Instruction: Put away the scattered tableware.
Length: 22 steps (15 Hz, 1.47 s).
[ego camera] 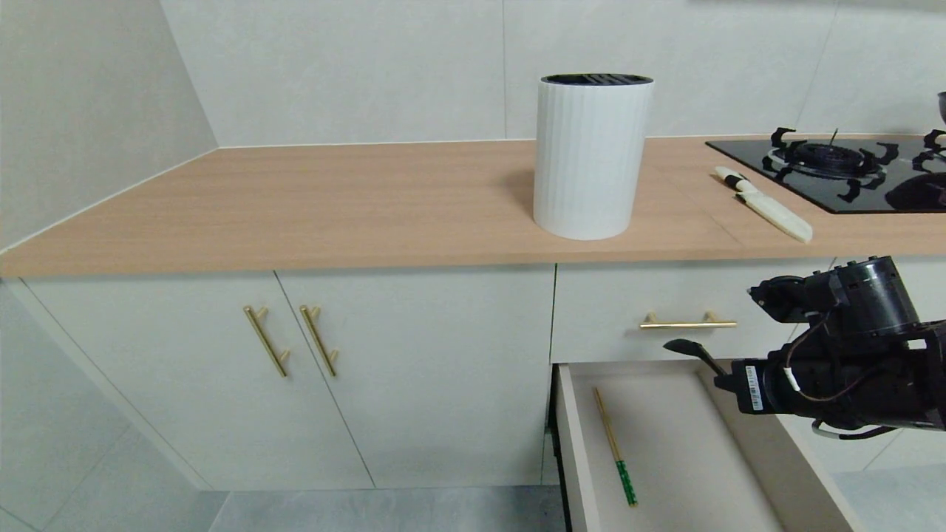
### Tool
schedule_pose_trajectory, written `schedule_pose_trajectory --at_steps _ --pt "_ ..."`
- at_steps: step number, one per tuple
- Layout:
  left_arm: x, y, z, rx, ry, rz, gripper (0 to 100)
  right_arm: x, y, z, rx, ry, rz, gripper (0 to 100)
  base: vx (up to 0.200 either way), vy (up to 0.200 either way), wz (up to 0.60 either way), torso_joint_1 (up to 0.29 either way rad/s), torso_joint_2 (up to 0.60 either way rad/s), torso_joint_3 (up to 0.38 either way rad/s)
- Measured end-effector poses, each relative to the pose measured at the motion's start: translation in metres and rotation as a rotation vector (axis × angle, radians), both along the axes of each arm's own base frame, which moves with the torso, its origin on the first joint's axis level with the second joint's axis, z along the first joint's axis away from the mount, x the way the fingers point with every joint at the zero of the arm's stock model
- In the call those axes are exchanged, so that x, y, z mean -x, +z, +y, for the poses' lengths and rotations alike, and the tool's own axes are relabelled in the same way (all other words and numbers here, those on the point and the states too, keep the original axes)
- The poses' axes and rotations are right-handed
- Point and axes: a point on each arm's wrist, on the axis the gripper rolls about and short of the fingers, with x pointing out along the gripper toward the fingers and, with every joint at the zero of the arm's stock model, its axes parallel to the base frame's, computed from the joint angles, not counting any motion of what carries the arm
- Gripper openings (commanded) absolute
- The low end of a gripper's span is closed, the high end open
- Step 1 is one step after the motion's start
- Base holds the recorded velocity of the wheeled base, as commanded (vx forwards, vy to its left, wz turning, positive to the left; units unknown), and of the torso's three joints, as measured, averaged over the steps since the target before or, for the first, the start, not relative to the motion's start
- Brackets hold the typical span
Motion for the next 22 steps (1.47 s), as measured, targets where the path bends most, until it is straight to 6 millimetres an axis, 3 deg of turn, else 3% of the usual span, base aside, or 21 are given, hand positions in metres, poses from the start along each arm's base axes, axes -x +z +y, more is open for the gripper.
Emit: schedule_pose_trajectory --at_steps 8,17,22 --pt "0.0 0.0 0.0 0.0 0.0 -0.002 100 -0.003 -0.002 -0.001 0.007 -0.015 -0.004 0 0.0 0.0 0.0 -0.123 0.41 0.284" --pt "0.0 0.0 0.0 0.0 0.0 -0.001 100 -0.01 -0.009 0.001 0.01 -0.017 -0.004 0 0.0 0.0 0.0 -0.005 0.02 0.011" --pt "0.0 0.0 0.0 0.0 0.0 -0.001 100 -0.039 -0.042 0.009 0.057 -0.076 -0.02 0 0.0 0.0 0.0 0.0 0.0 0.0"
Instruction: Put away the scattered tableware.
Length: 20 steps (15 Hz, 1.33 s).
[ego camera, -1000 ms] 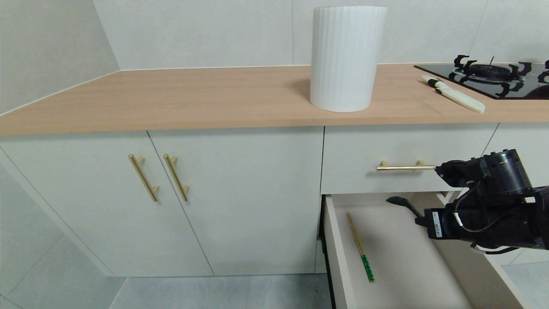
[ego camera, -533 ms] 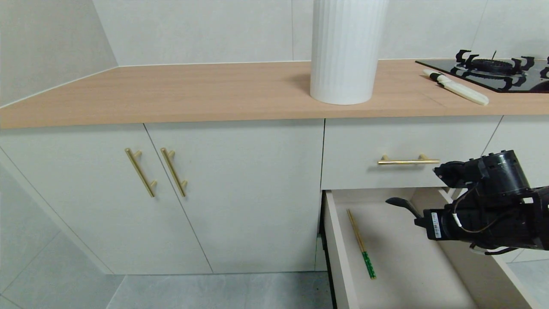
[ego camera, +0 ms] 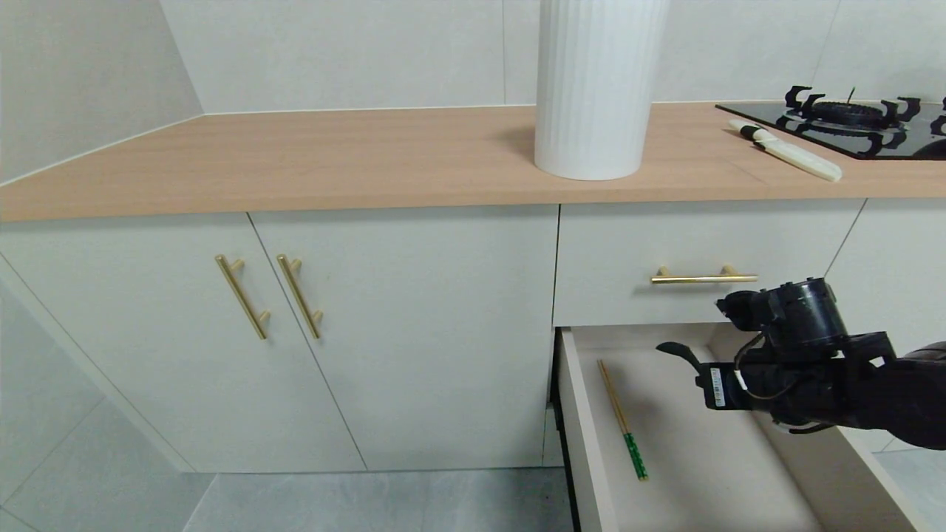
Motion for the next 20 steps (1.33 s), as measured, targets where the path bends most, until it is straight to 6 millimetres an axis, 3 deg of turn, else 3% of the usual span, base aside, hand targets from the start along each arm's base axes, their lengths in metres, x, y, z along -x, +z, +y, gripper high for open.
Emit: schedule_pose_trajectory --at_steps 6,11,15,20 --pt "0.0 0.0 0.0 0.0 0.0 -0.001 100 -0.03 -0.059 0.01 0.042 -0.046 0.008 0 0.0 0.0 0.0 0.0 0.0 0.0" --pt "0.0 0.0 0.0 0.0 0.0 0.0 100 -0.042 -0.098 0.013 0.091 -0.085 0.025 0 0.0 0.0 0.0 0.0 0.0 0.0" --pt "0.0 0.0 0.0 0.0 0.0 0.0 100 -0.044 -0.113 0.013 0.106 -0.086 0.061 0 0.0 0.0 0.0 0.0 0.0 0.0" --pt "0.0 0.0 0.0 0.0 0.0 0.0 100 -0.044 -0.118 0.013 0.112 -0.086 0.074 0 0.0 0.0 0.0 0.0 0.0 0.0"
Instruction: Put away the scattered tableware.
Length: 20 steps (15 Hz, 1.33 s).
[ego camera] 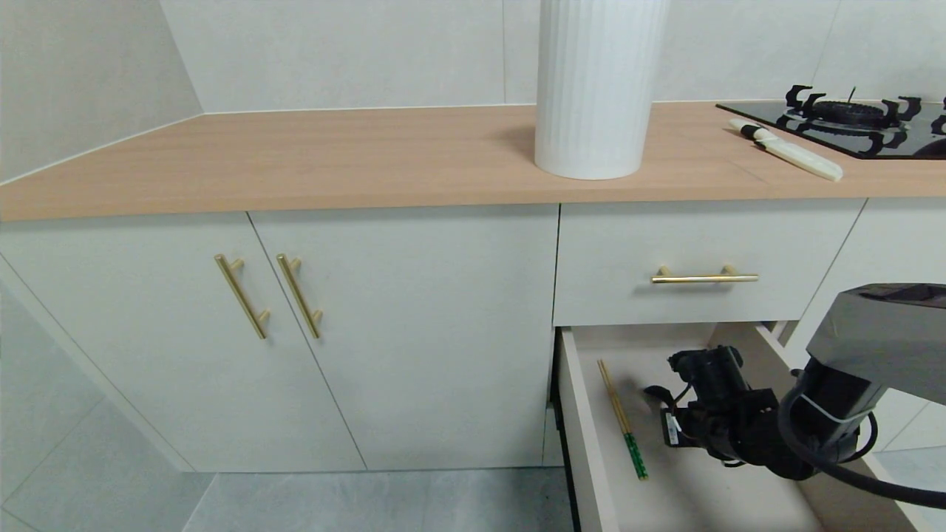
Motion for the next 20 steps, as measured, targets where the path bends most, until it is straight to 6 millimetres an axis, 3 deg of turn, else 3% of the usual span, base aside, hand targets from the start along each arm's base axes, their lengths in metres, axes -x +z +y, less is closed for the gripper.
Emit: schedule_pose_trajectory --at_steps 5,6,15,20 --pt "0.0 0.0 0.0 0.0 0.0 0.0 100 0.0 -0.002 0.0 0.003 -0.001 0.005 0 0.0 0.0 0.0 0.0 0.0 0.0" --pt "0.0 0.0 0.0 0.0 0.0 0.0 100 0.0 -0.002 0.0 0.003 -0.001 0.005 100 0.0 0.0 0.0 0.0 0.0 0.0" --pt "0.0 0.0 0.0 0.0 0.0 0.0 100 0.0 -0.002 0.0 0.002 0.001 0.005 100 0.0 0.0 0.0 0.0 0.0 0.0" --pt "0.0 0.0 0.0 0.0 0.0 0.0 100 0.005 0.011 -0.001 -0.001 0.005 -0.012 100 0.0 0.0 0.0 0.0 0.0 0.0"
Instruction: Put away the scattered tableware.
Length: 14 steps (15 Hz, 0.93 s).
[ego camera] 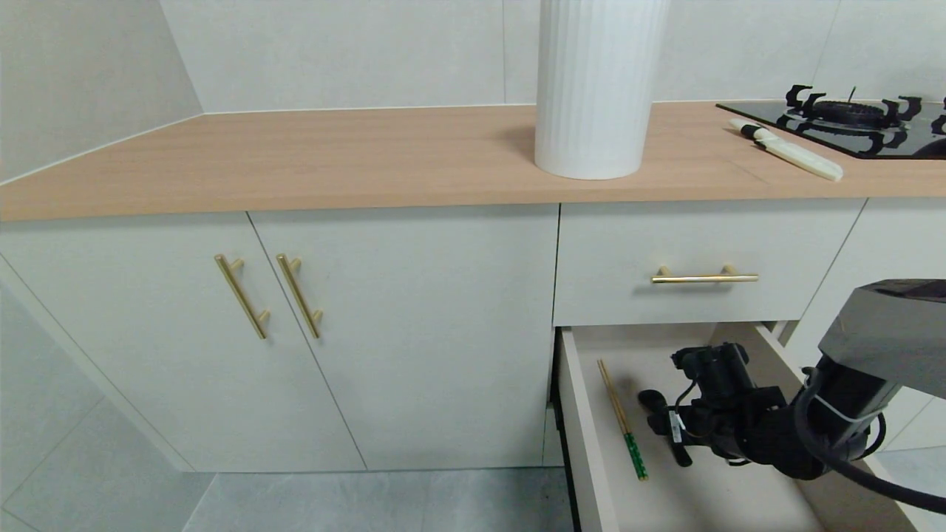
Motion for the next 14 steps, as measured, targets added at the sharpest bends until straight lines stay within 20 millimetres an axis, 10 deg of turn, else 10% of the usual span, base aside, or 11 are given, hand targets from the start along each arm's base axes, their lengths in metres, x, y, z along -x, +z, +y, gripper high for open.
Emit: schedule_pose_trajectory --at_steps 14 --pt "0.0 0.0 0.0 -0.002 0.0 0.0 100 0.08 0.12 -0.001 0.02 0.102 0.072 100 0.0 0.0 0.0 0.0 0.0 0.0"
